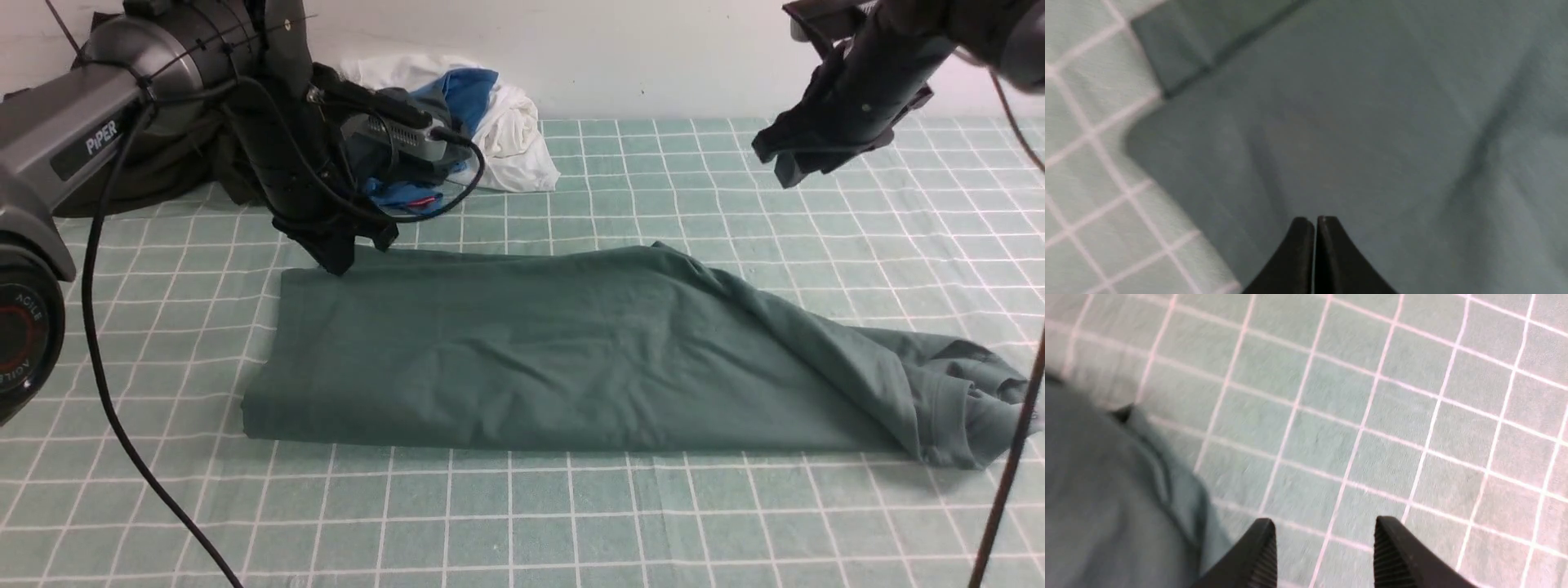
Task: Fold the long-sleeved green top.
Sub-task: Use the right arm to clamp the right edge of the fabric
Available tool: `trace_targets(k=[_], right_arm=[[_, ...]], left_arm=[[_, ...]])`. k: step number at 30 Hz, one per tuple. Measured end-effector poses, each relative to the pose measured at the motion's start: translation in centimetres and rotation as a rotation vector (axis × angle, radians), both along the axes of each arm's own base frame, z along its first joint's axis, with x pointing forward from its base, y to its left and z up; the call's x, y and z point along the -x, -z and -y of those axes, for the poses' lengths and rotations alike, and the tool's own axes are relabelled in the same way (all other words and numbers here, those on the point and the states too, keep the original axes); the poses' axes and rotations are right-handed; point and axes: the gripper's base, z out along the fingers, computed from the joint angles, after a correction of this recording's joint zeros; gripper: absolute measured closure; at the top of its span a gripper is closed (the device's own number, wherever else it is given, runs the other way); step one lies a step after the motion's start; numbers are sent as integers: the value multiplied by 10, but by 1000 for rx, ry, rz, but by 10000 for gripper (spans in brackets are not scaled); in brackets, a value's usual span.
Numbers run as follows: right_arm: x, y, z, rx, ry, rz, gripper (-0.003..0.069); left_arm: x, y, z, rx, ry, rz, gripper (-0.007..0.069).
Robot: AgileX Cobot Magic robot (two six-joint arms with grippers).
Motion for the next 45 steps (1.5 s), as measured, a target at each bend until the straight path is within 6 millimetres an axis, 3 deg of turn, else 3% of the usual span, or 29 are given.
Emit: trace_targets(k=[4,7,8,9,12,16,23,27,31,36,38,41,45], right_arm=[[35,-12,-4,-72,-32,-68,347],[61,-3,-12,-92,-63,-149,358],[81,4,-17,-93,-86,-205,370],[85,10,-18,-89,-90,-227,371],[121,44,-21,-78,-100,-375,396],[138,77,-13,-41,-74,-437,417],[129,99,19,71,34,-382,422],[110,100,59,151,170,-296,422],[87,76,102,167,337,-175,422],[70,27,151,90,503,-27,422],[74,16,158,46,505,-71,422],[85,11,149,-39,414,-163,422],[107,20,103,-234,222,-263,422]], left_arm=[[31,21,25,-6,69,-114,628],[49,37,28,-18,84,-194,628],[55,49,26,-26,83,-220,628],[57,52,26,-30,83,-227,628],[61,67,22,-32,75,-226,628],[61,70,22,-29,74,-209,628],[61,70,22,-27,73,-203,628],[61,70,22,-27,73,-203,628],[61,70,22,-27,73,-202,628],[60,70,23,-27,73,-200,628],[60,70,22,-27,73,-200,628],[60,70,22,-26,73,-199,628],[60,70,22,-26,72,-198,628]])
